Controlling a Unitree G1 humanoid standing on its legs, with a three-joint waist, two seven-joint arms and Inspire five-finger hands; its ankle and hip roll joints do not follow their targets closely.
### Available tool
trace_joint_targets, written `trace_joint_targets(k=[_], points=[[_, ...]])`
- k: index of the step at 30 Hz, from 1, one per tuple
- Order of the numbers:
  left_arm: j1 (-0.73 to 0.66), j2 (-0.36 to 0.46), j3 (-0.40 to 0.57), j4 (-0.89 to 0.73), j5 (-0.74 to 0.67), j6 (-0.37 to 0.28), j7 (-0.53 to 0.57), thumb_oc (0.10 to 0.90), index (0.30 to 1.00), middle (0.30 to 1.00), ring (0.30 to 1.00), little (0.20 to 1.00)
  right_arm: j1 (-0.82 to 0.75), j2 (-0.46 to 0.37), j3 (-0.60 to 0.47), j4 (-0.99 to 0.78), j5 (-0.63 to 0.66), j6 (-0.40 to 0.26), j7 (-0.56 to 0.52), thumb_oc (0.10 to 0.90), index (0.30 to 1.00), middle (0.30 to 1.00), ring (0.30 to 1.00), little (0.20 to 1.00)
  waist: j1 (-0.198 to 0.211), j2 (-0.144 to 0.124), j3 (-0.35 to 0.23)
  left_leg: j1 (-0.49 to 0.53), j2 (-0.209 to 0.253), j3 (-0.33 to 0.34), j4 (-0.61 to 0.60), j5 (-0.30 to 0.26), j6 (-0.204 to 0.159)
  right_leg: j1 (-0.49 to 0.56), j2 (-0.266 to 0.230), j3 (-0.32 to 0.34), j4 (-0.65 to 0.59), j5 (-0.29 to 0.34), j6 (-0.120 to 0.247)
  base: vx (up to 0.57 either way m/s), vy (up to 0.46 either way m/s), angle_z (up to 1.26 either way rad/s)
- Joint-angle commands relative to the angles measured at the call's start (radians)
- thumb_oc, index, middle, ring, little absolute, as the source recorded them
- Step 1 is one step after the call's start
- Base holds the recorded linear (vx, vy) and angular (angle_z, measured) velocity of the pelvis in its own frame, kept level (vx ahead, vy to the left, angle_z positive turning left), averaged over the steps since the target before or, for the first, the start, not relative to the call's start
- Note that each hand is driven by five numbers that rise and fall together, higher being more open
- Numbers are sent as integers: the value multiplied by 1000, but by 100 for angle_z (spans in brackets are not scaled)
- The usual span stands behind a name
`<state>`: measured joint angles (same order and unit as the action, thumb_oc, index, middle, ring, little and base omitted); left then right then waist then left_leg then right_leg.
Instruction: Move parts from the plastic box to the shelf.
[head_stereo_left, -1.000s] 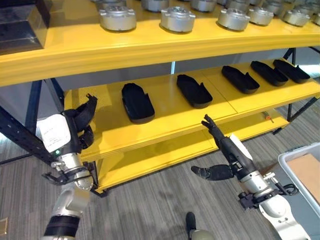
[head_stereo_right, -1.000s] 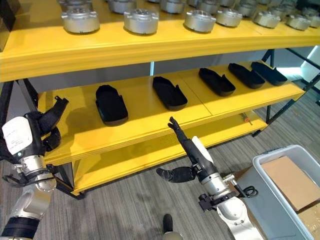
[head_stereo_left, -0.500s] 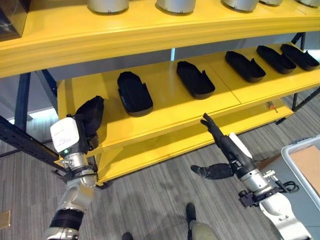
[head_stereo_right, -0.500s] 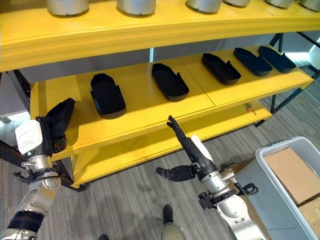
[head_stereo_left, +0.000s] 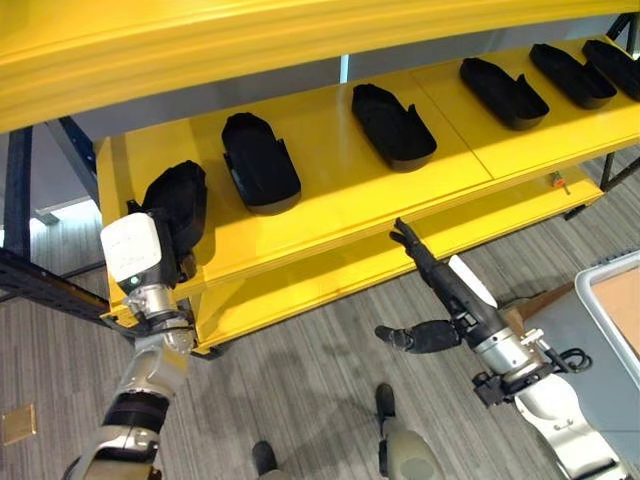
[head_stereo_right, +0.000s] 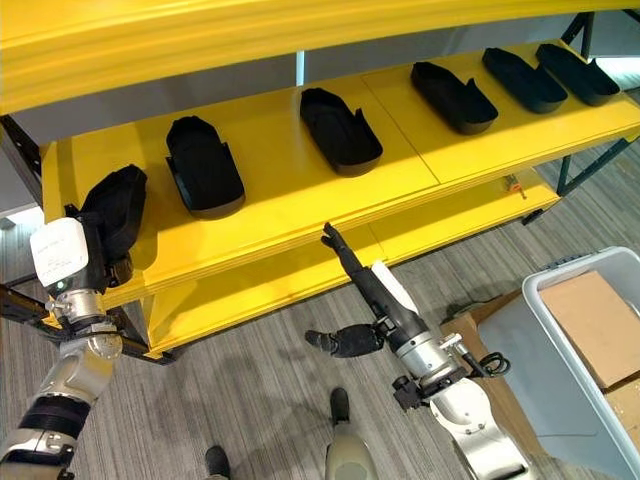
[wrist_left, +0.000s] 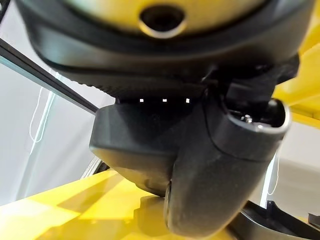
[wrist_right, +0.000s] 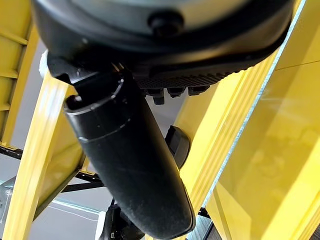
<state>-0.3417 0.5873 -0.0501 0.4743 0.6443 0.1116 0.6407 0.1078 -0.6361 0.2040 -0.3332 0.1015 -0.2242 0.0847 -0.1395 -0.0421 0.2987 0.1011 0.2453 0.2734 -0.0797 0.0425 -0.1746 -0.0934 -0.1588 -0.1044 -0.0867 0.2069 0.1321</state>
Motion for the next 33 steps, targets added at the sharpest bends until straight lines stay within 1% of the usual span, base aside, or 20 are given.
trace_joint_targets(k=[1, 5, 9, 12, 21, 25, 29, 32, 33], points=[[-122, 118, -1, 73, 26, 9, -12, 400, 300, 300, 300, 300, -87, -20, -19, -120, 57, -96, -3, 900, 1000, 1000, 1000, 1000, -20, -38, -24, 10, 28, 23, -6, 30, 11, 79, -76, -33, 92, -155, 59, 0, 0, 0], [-133, 117, -2, 95, 10, 13, -17, 400, 300, 300, 300, 300, -85, -25, -20, -124, 59, -95, 1, 900, 1000, 1000, 1000, 1000, -18, -40, -17, 10, 28, 22, -5, 31, 10, 78, -77, -33, 93, -155, 59, 0, 0, 0], [-173, 114, 14, 163, -60, 37, -27, 400, 300, 300, 300, 300, -82, -35, -14, -132, 58, -89, 10, 900, 1000, 1000, 1000, 1000, -16, -47, 1, 6, 29, 23, -2, 34, 10, 72, -79, -32, 97, -151, 61, 0, 0, 0], [-180, 114, 23, 176, -84, 38, -22, 400, 300, 300, 300, 300, -82, -38, -12, -137, 57, -89, 12, 900, 1000, 1000, 1000, 1000, -15, -52, 6, 4, 30, 24, -1, 35, 9, 69, -79, -32, 97, -150, 61, 0, 0, 0], [-169, 136, 57, 169, -124, 40, -19, 400, 300, 300, 300, 300, -79, -48, -17, -146, 68, -81, 23, 900, 1000, 1000, 1000, 1000, -2, -66, 14, -7, 31, 22, 4, 37, 9, 59, -78, -28, 99, -147, 60, 0, 0, 0], [-198, 151, 53, 205, -151, 40, -24, 400, 300, 300, 300, 300, -81, -51, -15, -147, 74, -78, 27, 900, 1000, 1000, 1000, 1000, -2, -72, 18, -20, 32, 20, 14, 37, 8, 49, -76, -26, 101, -145, 60, -4, 0, 1], [-225, 162, 59, 230, -192, 37, -5, 400, 300, 300, 300, 300, -85, -60, -8, -153, 79, -81, 28, 900, 1000, 1000, 1000, 1000, -2, -83, 25, -39, 35, 18, 31, 35, 6, 33, -75, -22, 109, -142, 60, 0, 0, 0], [-219, 170, 75, 229, -217, 30, 11, 400, 300, 300, 300, 300, -88, -65, -9, -153, 75, -84, 24, 900, 1000, 1000, 1000, 1000, 1, -91, 30, -52, 38, 14, 42, 34, 6, 23, -76, -20, 113, -141, 59, 0, 0, 0], [-216, 175, 81, 198, -210, 34, 22, 400, 300, 300, 300, 300, -89, -64, -11, -155, 72, -84, 22, 900, 1000, 1000, 1000, 1000, 3, -94, 31, -57, 39, 13, 46, 33, 6, 20, -75, -21, 113, -140, 59, 0, 0, 0]])
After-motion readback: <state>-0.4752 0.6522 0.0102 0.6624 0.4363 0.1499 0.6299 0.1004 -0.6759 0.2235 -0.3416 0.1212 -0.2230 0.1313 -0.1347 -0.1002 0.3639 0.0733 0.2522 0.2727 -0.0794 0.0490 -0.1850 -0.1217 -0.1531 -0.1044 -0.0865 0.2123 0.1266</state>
